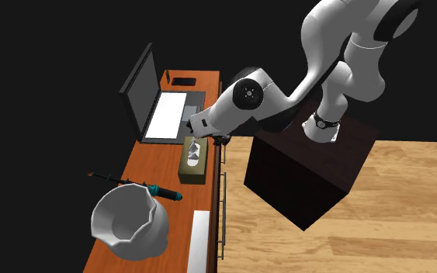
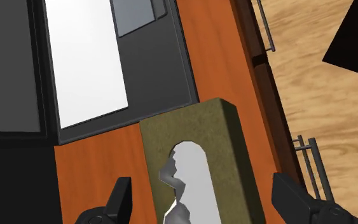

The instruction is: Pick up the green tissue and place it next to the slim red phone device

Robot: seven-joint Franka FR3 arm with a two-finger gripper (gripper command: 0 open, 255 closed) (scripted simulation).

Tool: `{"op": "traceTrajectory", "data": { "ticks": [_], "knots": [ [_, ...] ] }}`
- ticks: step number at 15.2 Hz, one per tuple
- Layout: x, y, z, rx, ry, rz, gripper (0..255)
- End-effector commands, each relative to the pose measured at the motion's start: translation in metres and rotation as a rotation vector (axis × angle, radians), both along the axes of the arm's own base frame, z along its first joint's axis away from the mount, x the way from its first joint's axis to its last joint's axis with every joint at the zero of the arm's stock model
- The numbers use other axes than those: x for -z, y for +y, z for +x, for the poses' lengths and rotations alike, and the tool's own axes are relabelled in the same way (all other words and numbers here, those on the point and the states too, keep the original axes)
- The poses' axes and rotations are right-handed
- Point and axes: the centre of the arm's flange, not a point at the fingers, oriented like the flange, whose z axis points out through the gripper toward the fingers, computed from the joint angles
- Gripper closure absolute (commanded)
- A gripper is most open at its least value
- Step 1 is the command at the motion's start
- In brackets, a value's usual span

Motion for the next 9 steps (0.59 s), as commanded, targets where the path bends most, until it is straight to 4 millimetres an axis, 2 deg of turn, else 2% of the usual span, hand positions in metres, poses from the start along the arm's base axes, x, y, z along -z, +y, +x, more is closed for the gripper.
{"op": "traceTrajectory", "data": {
  "ticks": [1,9],
  "knots": [
    [0.01,-0.013,0.019,-0.032,0.003,-0.034,0],
    [0.043,-0.035,0.017,-0.032,0.003,-0.034,0]
  ]
}}
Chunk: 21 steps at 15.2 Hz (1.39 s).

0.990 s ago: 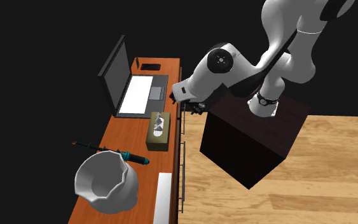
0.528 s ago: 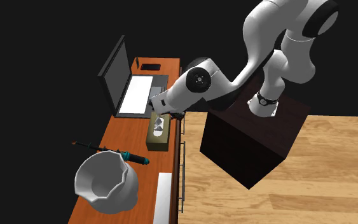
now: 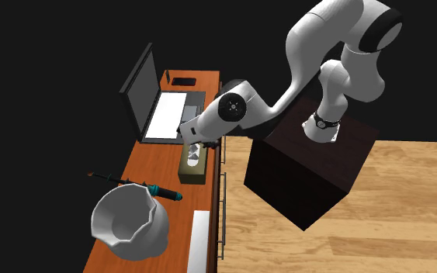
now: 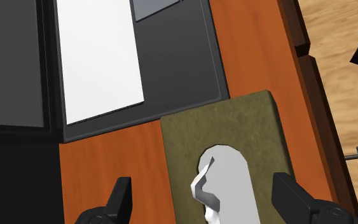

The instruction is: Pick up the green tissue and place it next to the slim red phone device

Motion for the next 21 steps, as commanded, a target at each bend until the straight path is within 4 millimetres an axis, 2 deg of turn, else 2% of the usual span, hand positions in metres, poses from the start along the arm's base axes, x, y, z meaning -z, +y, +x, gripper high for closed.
{"op": "traceTrajectory", "data": {
  "ticks": [1,8,9,18,21],
  "knots": [
    [0.004,-0.002,0.0,0.0,0.0,0.0,0],
    [0.004,-0.002,0.0,0.0,0.0,0.0,0],
    [0.004,-0.002,0.0,0.0,0.0,0.0,255],
    [0.004,-0.002,0.0,0.0,0.0,0.0,255],
    [-0.012,-0.002,0.0,0.0,0.0,0.0,255]
  ]
}}
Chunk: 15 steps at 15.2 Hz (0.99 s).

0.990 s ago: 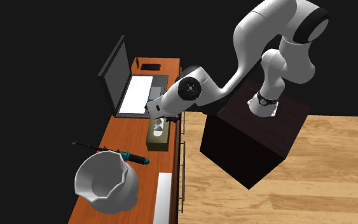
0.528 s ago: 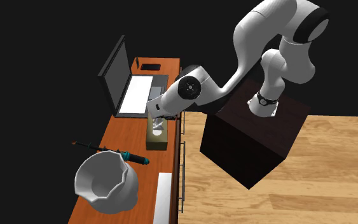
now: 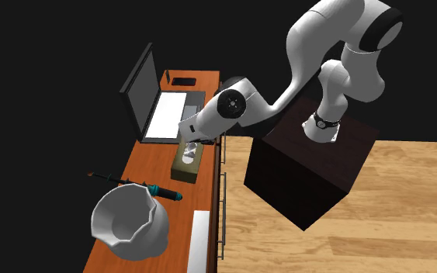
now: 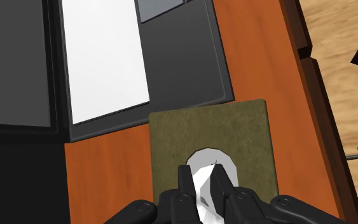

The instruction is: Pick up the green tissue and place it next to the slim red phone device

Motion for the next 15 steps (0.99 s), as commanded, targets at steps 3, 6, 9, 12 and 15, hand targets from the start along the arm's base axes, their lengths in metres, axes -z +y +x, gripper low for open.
{"op": "traceTrajectory", "data": {
  "ticks": [3,6,9,12,15],
  "knots": [
    [-0.02,0.0,0.0,0.0,0.001,0.0,255],
    [-0.035,0.0,0.0,0.0,0.001,0.0,255],
    [-0.051,0.0,0.0,0.0,0.001,0.0,255],
    [-0.067,0.0,0.0,0.0,0.001,0.0,255],
    [-0.083,0.0,0.0,0.0,0.001,0.0,255]
  ]
}}
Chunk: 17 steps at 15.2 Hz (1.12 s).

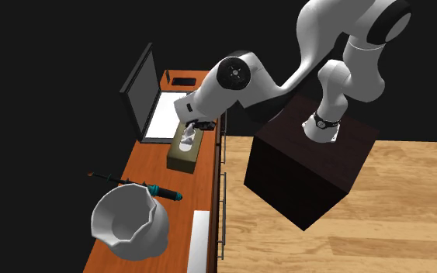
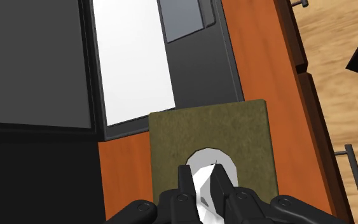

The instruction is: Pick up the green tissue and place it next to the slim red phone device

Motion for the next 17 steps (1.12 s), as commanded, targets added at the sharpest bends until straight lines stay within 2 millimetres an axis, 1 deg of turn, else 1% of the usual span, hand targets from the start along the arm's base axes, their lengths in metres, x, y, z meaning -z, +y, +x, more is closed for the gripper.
{"op": "traceTrajectory", "data": {
  "ticks": [1,17],
  "knots": [
    [-0.011,-0.001,0.0,0.0,0.0,0.0,255],
    [-0.095,-0.001,0.0,0.0,0.0,0.0,255]
  ]
}}
